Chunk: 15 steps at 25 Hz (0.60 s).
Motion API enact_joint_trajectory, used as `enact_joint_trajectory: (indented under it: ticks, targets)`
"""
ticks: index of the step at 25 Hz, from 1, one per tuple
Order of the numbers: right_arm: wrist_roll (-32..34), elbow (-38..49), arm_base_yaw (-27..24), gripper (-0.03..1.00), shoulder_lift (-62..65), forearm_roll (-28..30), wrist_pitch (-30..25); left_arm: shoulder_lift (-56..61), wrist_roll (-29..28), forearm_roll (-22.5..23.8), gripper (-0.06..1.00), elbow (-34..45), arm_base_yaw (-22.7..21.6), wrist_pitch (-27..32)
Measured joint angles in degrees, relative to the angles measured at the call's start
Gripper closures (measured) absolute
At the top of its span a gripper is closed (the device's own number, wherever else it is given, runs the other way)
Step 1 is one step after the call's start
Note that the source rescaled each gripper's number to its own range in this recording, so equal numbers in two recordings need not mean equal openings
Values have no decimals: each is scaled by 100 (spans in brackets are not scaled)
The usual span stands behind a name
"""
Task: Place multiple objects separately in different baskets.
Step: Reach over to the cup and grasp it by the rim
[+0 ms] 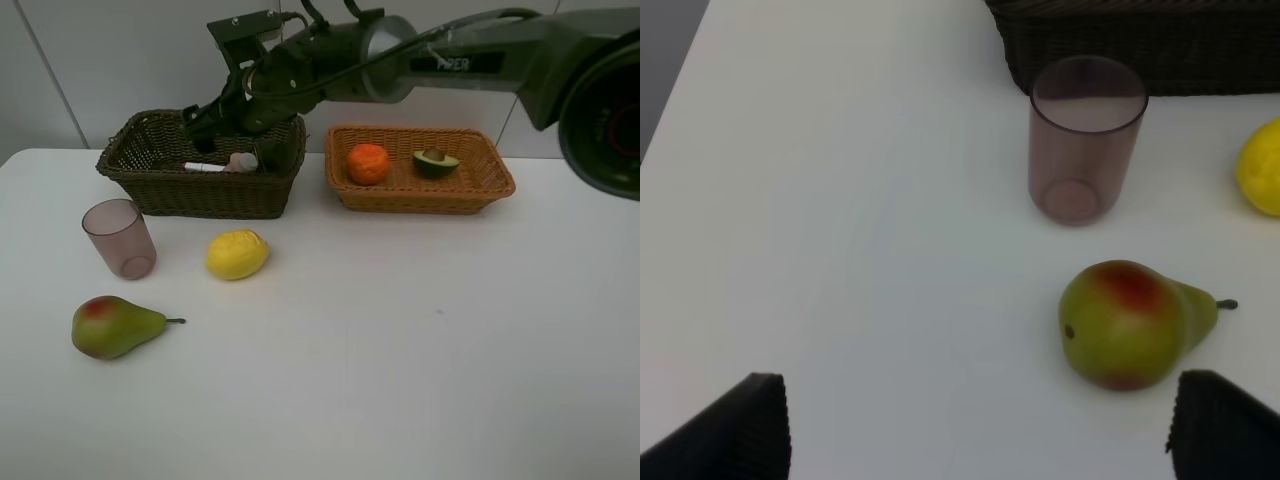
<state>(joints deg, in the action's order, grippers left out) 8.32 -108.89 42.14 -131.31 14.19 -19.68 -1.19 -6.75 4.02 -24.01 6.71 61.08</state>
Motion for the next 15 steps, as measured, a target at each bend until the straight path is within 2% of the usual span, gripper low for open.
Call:
enact_joint_trajectory:
  ticks: [6, 15]
  targets:
    - [-13, 0, 0, -3, 548, 296, -1229, 0, 0, 0, -5, 0, 0, 0]
    - [-832, 0, 0, -3, 1597, 414, -3142, 0, 0, 0, -5, 0, 0, 0]
